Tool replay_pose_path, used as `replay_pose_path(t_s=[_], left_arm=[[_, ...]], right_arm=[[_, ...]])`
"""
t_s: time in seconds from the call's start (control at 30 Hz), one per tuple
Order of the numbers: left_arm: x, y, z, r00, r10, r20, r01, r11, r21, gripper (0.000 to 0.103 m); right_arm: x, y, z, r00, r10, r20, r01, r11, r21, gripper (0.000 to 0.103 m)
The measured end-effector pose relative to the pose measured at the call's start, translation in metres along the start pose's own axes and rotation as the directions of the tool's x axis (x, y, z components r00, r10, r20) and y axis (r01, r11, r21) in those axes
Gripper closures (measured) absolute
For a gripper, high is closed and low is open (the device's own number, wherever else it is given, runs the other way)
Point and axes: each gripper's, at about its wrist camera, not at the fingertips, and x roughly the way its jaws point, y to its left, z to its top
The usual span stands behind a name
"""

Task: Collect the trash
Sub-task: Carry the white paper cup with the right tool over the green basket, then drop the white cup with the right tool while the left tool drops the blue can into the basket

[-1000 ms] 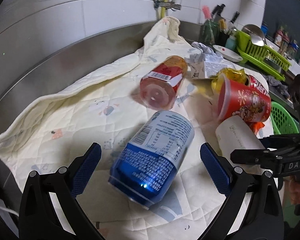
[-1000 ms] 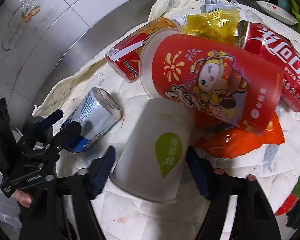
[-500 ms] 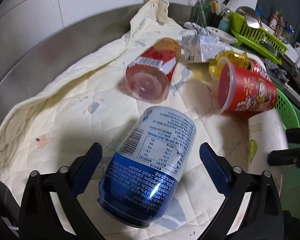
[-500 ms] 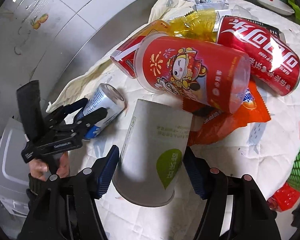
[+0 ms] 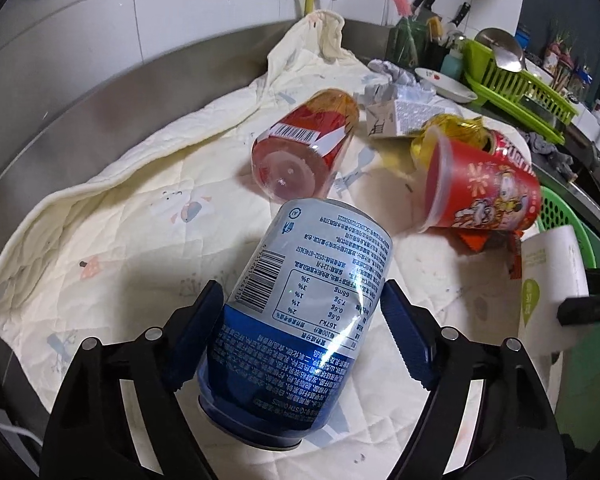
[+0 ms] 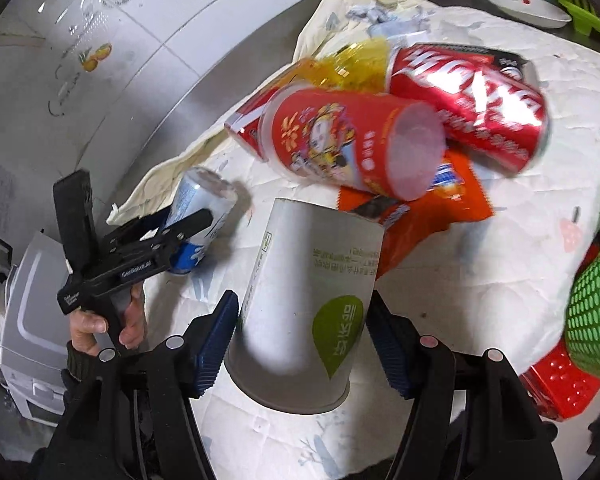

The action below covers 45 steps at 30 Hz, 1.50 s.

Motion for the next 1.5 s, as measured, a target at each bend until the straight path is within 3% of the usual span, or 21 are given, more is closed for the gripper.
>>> replay_pose_path(t_s=[0.4,0.6,0.7,0.8,1.0,1.23,1.5], left_arm=[[-0.031,-0.036,0.002,0.994,-0.092,0.063,0.092,0.996,-0.004,0.025],[-0.036,-0.068,0.007,0.984,-0.164,0.063,0.161,0.986,0.044,0.025],[-0.036,-0.091,0.011,0.977,-0.205,0.055,0.2,0.977,0.08,0.025],[-0.032,-0.117,0.019,0.966,-0.252,0.047,0.245,0.962,0.117,0.025],[-0.012,-0.178,0.036,0.942,-0.336,0.003,0.33,0.928,0.175,0.025],[0.008,-0.261,0.058,0.909,-0.413,-0.048,0.411,0.875,0.256,0.025],[0.044,-0.349,0.07,0.883,-0.446,-0.142,0.468,0.826,0.315,0.026]], right_arm=[[-0.066,-0.053,-0.015,0.994,-0.006,0.112,-0.002,0.997,0.072,0.04],[-0.105,-0.098,-0.016,0.976,-0.107,0.187,0.084,0.988,0.13,0.04],[-0.124,-0.135,-0.017,0.952,-0.229,0.204,0.188,0.962,0.199,0.04],[-0.147,-0.178,-0.021,0.895,-0.394,0.212,0.339,0.906,0.252,0.04],[-0.156,-0.255,-0.036,0.841,-0.527,0.122,0.464,0.818,0.34,0.04],[-0.137,-0.31,-0.055,0.862,-0.507,0.014,0.461,0.794,0.396,0.04],[-0.149,-0.324,-0.069,0.878,-0.478,0.027,0.423,0.8,0.425,0.039]])
